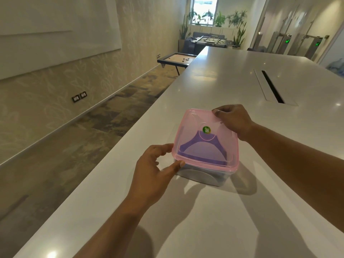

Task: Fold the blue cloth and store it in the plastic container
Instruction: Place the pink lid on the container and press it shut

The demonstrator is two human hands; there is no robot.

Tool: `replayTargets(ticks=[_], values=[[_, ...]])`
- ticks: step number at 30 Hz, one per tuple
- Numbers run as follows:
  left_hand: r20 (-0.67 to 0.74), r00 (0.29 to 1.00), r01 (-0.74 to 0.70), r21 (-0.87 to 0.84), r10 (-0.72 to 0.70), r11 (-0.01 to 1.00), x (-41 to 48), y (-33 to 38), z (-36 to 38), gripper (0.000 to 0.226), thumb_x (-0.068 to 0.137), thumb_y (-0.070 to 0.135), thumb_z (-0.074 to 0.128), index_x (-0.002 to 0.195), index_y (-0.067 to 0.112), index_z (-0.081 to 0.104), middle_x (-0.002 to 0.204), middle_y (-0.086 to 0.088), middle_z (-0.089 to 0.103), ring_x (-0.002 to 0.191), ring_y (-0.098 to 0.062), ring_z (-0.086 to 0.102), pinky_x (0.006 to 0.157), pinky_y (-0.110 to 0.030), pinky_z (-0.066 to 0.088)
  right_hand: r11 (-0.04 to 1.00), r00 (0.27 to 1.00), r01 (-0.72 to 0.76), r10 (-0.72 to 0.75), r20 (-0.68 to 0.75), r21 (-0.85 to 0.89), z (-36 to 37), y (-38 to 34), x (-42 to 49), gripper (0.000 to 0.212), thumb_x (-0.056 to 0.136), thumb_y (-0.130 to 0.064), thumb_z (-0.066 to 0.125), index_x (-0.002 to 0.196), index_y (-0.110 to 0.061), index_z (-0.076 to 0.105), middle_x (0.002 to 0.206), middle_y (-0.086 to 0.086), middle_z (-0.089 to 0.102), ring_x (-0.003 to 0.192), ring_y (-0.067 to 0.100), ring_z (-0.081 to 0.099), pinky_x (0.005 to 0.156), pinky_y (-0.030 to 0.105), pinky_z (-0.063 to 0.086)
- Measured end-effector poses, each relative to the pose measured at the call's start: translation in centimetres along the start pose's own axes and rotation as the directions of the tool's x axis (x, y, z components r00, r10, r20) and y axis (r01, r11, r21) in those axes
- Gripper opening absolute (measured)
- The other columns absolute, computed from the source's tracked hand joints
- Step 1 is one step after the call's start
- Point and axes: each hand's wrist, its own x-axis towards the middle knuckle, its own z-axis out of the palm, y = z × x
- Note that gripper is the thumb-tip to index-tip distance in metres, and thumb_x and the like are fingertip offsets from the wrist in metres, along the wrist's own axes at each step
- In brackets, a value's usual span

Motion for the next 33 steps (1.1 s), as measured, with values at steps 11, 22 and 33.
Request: replayTargets(ticks=[11, 22, 33], values=[[-0.015, 0.996, -0.083, -0.071, 0.083, 0.994, -0.5, -0.3, 0.9, 0.054, 0.071, 0.053, 0.07, 0.122, 0.045, 0.053, 0.115, 0.021, 0.057, 0.105, 0.006, 0.054, 0.072, -0.005, 0.048, 0.995, 0.994, -0.094, 0.092, 0.065, 0.026, -0.6, -0.3, -0.2, 0.024, 0.092, -0.023, 0.064, 0.108, -0.007, 0.074, 0.1, 0.015, 0.071, 0.084, 0.033, 0.067, 0.081, 0.048, 0.059], [-0.012, 0.989, -0.145, -0.099, 0.145, 0.984, -1.2, -1.5, 1.9, 0.043, 0.083, 0.038, 0.068, 0.124, 0.041, 0.056, 0.121, 0.01, 0.051, 0.112, -0.002, 0.05, 0.078, -0.006, 0.047, 0.987, 0.999, 0.005, 0.001, 0.034, -0.163, -0.1, 0.5, -1.0, 0.03, 0.098, -0.03, 0.052, 0.111, -0.011, 0.071, 0.112, 0.015, 0.071, 0.092, 0.033, 0.066, 0.08, 0.042, 0.058], [-0.03, 0.984, -0.177, -0.08, 0.175, 0.981, -1.4, -1.5, 1.9, 0.044, 0.084, 0.038, 0.066, 0.128, 0.035, 0.057, 0.12, 0.015, 0.049, 0.113, 0.0, 0.048, 0.076, -0.004, 0.046, 0.573, 0.887, 0.402, -0.048, 0.46, -0.714, 1.3, -2.7, -11.2, 0.097, 0.072, -0.083, 0.01, 0.156, -0.033, 0.004, 0.165, -0.004, 0.0, 0.151, 0.026, -0.002, 0.121, 0.052, 0.005]])
